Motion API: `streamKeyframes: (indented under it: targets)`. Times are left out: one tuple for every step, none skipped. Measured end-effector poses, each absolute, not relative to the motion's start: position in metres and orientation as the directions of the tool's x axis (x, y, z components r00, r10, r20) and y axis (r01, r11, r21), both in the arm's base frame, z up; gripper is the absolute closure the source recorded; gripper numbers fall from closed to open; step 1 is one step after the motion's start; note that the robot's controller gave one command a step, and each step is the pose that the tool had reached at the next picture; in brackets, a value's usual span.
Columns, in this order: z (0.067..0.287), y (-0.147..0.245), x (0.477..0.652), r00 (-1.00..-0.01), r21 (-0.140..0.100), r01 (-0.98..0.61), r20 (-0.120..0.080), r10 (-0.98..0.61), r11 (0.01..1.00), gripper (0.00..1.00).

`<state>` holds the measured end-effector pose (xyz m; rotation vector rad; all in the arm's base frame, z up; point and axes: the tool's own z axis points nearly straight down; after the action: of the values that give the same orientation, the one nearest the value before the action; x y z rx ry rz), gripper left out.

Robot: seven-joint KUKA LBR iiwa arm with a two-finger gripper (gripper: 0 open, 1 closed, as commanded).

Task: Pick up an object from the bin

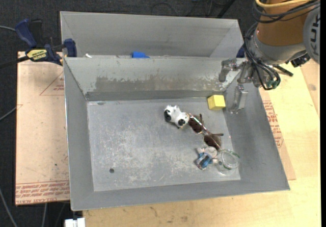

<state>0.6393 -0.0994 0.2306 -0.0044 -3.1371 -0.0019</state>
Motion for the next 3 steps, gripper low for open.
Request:
streamKeyframes:
  targets:
    - [0.236, -0.099, 0.64, -1.0, 0.0, 0.001, -0.003, 0.001, 1.0, 0.0]
    - [0.187, -0.077, 0.614, -1.0, -0.001, 0.005, -0.008, 0.005, 1.0, 0.0]
    - [0.156, -0.042, 0.632, -1.0, 0.0, -0.013, -0.002, -0.013, 1.0, 0.0]
